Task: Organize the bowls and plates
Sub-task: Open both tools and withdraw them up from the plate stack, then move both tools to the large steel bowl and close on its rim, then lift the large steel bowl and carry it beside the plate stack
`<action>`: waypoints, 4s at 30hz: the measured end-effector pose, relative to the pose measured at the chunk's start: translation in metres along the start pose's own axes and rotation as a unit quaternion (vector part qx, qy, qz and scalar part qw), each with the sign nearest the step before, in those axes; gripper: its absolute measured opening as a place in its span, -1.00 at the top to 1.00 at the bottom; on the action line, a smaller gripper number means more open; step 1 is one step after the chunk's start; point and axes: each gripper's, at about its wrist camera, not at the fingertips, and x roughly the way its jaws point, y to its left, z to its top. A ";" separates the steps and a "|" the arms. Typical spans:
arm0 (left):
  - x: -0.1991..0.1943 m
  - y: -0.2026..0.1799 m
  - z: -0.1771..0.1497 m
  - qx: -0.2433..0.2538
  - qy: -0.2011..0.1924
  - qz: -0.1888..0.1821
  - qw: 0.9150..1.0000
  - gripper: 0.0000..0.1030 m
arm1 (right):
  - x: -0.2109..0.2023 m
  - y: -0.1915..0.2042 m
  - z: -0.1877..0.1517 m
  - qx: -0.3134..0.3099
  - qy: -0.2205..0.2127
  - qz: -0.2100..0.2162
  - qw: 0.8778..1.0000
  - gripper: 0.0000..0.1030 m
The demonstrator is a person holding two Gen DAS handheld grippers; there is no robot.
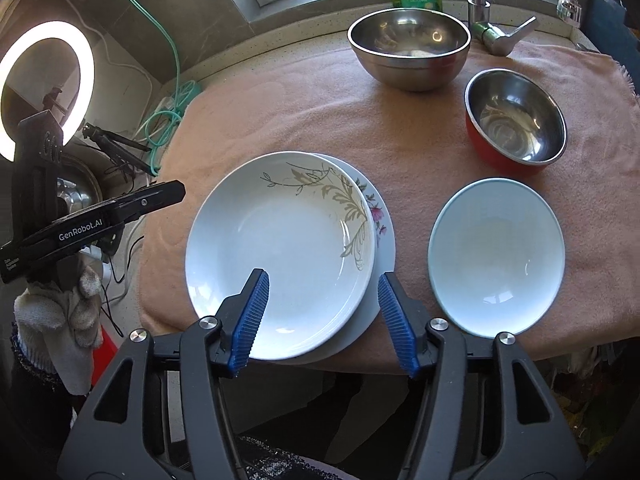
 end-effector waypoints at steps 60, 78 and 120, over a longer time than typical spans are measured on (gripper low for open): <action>0.124 -0.074 0.174 -0.126 0.014 -0.022 0.992 0.28 | 0.082 -0.168 0.272 -0.027 0.098 0.000 0.995 0.46; 0.147 -0.073 0.174 -0.134 0.039 -0.019 0.990 0.75 | 0.104 -0.161 0.269 -0.037 0.116 -0.020 0.992 0.84; 0.005 0.044 0.122 -0.189 -0.062 -0.005 0.980 0.76 | 0.088 0.048 0.235 -0.150 0.101 -0.003 0.984 0.83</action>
